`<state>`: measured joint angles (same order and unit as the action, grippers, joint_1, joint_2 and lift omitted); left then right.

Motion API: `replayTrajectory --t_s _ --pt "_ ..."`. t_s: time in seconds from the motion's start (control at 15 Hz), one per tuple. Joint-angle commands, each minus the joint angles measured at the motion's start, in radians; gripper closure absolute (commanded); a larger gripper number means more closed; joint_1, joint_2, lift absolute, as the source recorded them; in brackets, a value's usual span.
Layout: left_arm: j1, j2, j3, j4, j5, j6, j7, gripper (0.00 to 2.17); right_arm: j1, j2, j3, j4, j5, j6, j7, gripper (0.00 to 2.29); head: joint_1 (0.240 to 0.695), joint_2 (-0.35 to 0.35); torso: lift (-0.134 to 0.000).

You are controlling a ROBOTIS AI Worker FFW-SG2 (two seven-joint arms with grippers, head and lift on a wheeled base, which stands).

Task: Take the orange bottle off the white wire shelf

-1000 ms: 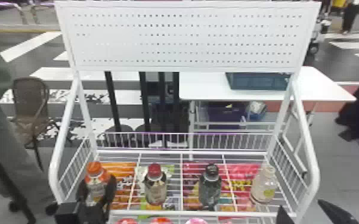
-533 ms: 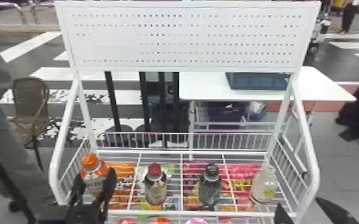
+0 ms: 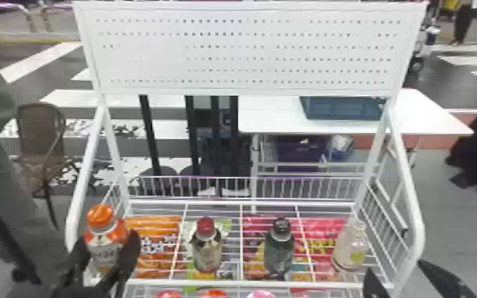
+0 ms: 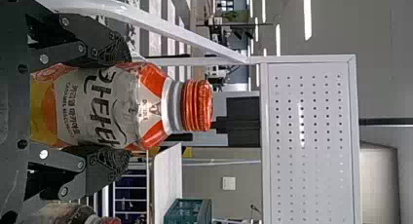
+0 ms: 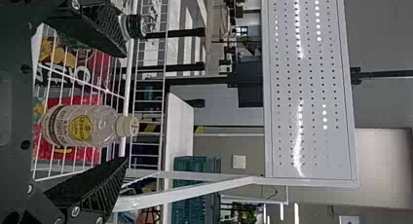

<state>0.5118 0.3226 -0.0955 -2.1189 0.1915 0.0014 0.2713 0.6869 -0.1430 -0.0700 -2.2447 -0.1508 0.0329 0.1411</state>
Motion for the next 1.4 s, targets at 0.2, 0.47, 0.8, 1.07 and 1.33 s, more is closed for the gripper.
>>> replayTrajectory --t_s 0.2,0.47,0.8,1.07,1.33 --pt "0.155 -0.023 -0.01 -0.124 -0.096 -0.082 0.009 0.64 -0.003 -0.012 -0.004 0.002 -0.004 0.0 0.0 0.14 0.499 0.0 0.0" --pt "0.188 -0.027 -0.036 -0.136 -0.139 -0.125 0.017 0.64 0.005 -0.015 -0.007 -0.003 -0.004 0.0 0.0 0.14 0.499 0.0 0.0" --pt "0.186 -0.027 -0.033 -0.136 -0.141 -0.125 0.016 0.64 0.006 -0.02 -0.005 -0.006 -0.007 0.0 0.0 0.14 0.499 0.0 0.0" --pt "0.182 -0.027 -0.032 -0.131 -0.141 -0.125 0.014 0.64 0.006 -0.02 -0.004 -0.006 -0.007 0.0 0.0 0.14 0.499 0.0 0.0" --pt "0.177 -0.028 -0.035 -0.125 -0.146 -0.119 0.014 0.64 0.006 -0.02 -0.004 -0.007 -0.009 0.0 0.0 0.14 0.499 0.0 0.0"
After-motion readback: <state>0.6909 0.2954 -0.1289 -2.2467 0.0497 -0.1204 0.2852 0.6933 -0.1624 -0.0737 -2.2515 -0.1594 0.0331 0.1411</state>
